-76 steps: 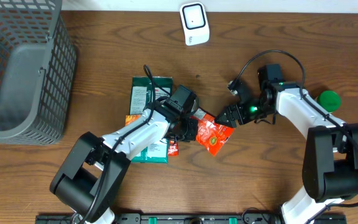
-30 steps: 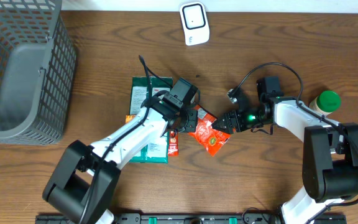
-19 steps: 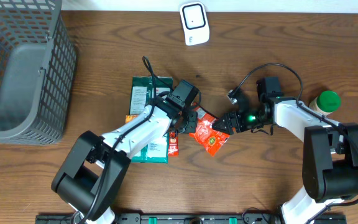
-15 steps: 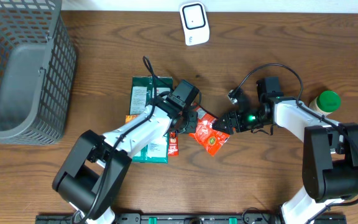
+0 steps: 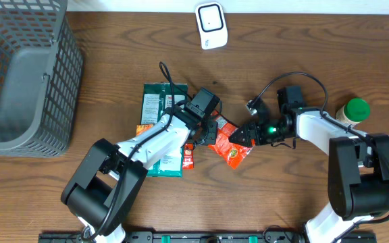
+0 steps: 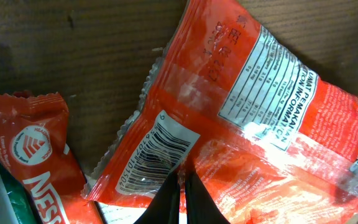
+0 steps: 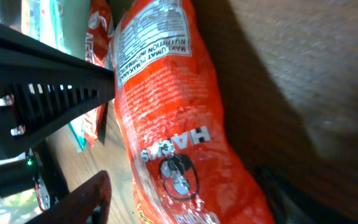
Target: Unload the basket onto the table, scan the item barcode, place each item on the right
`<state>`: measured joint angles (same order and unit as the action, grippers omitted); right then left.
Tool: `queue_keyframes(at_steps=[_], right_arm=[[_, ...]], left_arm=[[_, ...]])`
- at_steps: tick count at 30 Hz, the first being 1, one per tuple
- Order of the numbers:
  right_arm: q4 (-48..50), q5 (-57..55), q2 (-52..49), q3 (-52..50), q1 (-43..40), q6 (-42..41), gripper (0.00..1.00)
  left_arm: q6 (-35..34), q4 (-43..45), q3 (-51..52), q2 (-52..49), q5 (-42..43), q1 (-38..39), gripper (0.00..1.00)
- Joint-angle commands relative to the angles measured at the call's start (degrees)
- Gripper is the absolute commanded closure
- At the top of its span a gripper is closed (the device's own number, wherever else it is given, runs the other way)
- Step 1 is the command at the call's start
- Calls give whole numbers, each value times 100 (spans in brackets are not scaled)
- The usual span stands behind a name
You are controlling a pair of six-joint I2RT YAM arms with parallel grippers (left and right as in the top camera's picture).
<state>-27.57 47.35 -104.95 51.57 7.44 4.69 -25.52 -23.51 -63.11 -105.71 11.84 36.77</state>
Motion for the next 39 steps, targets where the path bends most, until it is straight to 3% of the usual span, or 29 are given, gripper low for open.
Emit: queue_keyframes(at_steps=[1,4,14,19,20,25,28,33,39], right_arm=[[15,120,-20,-107,199,-66,36],[22,116,-20,-144,310,-63,44],[173,114,-20,-164,640,-57,51],[236,72,-20,-164,627,-57,89],[223,74,-17,-164,581,-59,91],[74,74,-17,-164,376,-63,90],[-24,76,-17,-164,293,-59,99],[-37,79,-17,-149,238,-33,99],[-411,74,20,122,219,-2,99]], left_arm=[[-11,-15,0,-243,-57,33,92],[-11,-13,0,-243,-57,33,92],[-11,-15,0,-243,-57,33,92],[-7,-37,-2,-216,-55,33,92],[20,-68,-2,-125,-57,20,92],[35,-55,-26,476,-188,-24,92],[35,-61,-28,1010,-542,-37,92],[35,-179,-31,1941,-1248,-83,92],[33,-702,-31,3053,-1425,-796,92]])
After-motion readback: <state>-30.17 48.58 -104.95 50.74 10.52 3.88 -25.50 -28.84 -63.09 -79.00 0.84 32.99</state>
